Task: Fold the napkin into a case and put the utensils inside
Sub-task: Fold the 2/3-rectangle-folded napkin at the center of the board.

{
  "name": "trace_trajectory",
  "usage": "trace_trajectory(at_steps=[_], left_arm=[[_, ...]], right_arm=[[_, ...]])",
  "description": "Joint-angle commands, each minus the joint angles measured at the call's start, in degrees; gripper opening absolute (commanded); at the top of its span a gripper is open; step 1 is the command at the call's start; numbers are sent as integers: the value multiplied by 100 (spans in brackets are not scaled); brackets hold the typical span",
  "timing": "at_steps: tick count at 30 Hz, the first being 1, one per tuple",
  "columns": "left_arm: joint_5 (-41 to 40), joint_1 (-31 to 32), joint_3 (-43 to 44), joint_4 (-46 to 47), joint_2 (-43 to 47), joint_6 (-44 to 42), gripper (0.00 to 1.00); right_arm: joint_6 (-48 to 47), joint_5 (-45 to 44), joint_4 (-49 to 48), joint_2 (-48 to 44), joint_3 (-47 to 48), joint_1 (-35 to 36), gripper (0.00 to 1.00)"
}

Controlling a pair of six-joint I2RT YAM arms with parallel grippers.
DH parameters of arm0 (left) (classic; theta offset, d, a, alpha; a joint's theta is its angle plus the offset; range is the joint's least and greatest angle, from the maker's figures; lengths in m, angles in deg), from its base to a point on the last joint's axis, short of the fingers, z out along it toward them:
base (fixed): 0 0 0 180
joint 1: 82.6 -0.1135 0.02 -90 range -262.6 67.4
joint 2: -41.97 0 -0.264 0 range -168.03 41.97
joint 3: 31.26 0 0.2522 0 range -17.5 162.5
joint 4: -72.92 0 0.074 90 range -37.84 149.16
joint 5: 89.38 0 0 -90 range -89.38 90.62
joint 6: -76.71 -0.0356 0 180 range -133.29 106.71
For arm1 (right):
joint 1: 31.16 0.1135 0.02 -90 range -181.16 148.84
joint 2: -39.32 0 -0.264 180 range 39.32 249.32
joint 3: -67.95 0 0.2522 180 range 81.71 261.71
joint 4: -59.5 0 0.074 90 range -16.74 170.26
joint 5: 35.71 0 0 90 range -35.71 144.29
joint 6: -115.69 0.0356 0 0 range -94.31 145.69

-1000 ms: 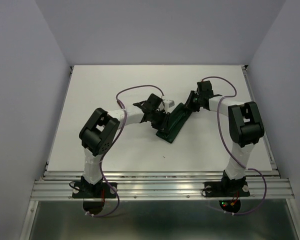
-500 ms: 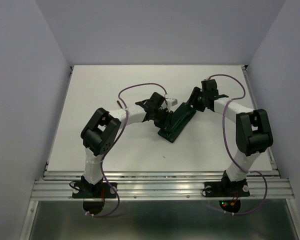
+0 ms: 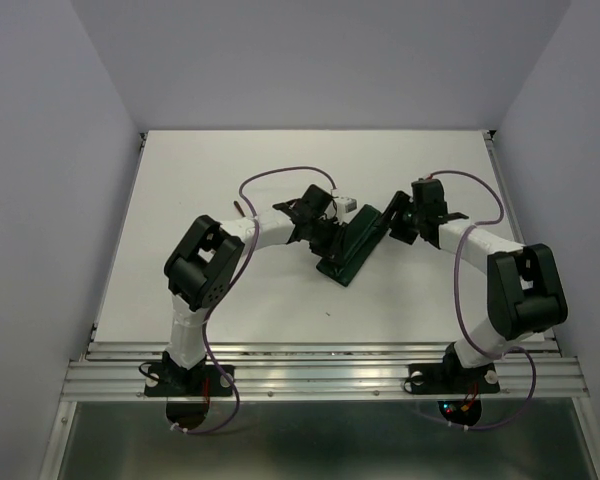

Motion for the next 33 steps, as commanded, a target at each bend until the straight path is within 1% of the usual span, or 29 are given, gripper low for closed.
trace_trajectory(at_steps=[1, 5, 6, 9, 10, 12, 21, 23, 24, 27, 28, 29, 30, 31, 33], left_arm=[[19, 45, 248, -33, 40, -57, 27], [-16, 45, 283, -59, 66, -48, 27], [-25, 45, 283, -59, 66, -48, 27], [-60, 45, 318, -94, 57, -74, 27], [-60, 45, 327, -103, 40, -74, 27], [-69, 45, 362, -156, 5, -100, 27], [-131, 54, 345, -278, 5, -241, 28], [-175, 54, 354, -305, -4, -267, 28], [-210, 63, 362, -322, -13, -276, 29], [-420, 98, 432, -401, -4, -303, 34], [-499, 124, 441, -419, 4, -311, 38], [-700, 150, 468, -463, 13, -320, 41], [-911, 203, 520, -498, 48, -329, 47], [-913, 229, 547, -507, 66, -329, 49], [-1237, 291, 600, -551, 136, -312, 55]], right_arm=[[313, 428, -390, -137, -372, -43, 64], [516, 719, -663, -172, -749, 80, 64], [586, 780, -924, -216, -820, 132, 63], [657, 790, -979, -234, -1005, 185, 59], [692, 798, -1023, -234, -1040, 246, 51], [727, 798, -1067, -217, -1146, 247, 47], [938, 1018, -1532, 135, -1348, 546, 47], [999, 1044, -1612, 161, -1410, 598, 45], [1017, 1044, -1647, 170, -1419, 598, 39], [1043, 1027, -1682, 240, -1436, 651, 32], [1061, 1027, -1726, 258, -1445, 651, 26], [1070, 1036, -1744, 284, -1454, 651, 23], [1096, 1036, -1779, 302, -1480, 651, 19], [1114, 1044, -1805, 302, -1489, 651, 17], [1131, 1053, -1832, 293, -1515, 651, 13]])
